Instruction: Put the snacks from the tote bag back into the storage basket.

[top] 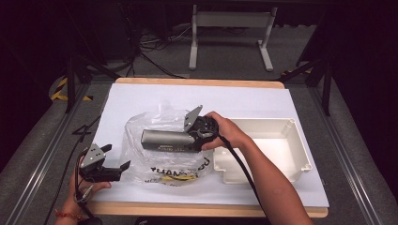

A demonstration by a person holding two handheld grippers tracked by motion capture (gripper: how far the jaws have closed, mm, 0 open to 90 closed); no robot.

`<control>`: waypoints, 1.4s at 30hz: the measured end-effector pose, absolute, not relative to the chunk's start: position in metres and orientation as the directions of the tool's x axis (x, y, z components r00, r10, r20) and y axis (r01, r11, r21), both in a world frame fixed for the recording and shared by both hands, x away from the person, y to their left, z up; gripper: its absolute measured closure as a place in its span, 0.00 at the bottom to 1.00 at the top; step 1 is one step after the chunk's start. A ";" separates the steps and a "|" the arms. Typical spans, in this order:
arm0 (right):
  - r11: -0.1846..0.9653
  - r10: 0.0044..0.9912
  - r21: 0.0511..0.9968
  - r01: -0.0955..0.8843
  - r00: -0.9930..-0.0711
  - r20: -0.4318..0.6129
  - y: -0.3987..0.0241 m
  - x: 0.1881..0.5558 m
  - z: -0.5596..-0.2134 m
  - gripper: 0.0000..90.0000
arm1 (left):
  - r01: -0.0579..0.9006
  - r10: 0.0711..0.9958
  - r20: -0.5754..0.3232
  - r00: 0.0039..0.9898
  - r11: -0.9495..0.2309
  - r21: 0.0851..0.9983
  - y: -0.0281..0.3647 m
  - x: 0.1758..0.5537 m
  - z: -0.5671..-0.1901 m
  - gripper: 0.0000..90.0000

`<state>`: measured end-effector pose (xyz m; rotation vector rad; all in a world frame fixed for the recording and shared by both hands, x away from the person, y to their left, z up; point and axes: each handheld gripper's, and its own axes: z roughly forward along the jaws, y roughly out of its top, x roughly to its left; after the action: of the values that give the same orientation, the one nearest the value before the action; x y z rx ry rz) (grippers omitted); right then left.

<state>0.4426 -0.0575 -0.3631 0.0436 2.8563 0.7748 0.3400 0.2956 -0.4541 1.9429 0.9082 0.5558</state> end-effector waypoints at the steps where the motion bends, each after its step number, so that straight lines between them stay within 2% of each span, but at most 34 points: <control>1: 0.862 0.072 0.507 -0.025 -0.983 -0.170 -0.058 0.442 -0.362 0.48 | 0.375 0.776 0.025 0.630 -0.332 0.866 0.296 0.340 -0.454 0.06; 13: 0.859 0.032 0.506 -0.073 -0.980 -0.196 -0.061 0.435 -0.351 0.48 | 0.372 0.778 0.026 0.628 -0.330 0.868 0.296 0.340 -0.454 0.06; 29: 0.830 0.025 0.548 -0.100 -0.976 -0.216 -0.067 0.428 -0.333 0.48 | 0.371 0.781 0.020 0.624 -0.319 0.872 0.297 0.339 -0.453 0.06; 42: 0.833 0.028 0.543 -0.107 -0.972 -0.235 -0.077 0.424 -0.320 0.48 | 0.366 0.782 0.025 0.623 -0.319 0.874 0.298 0.339 -0.452 0.06</control>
<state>0.4239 -0.0765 -0.3203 -0.0613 2.7805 0.8437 0.3388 0.2977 -0.4521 1.9244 0.9102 0.5674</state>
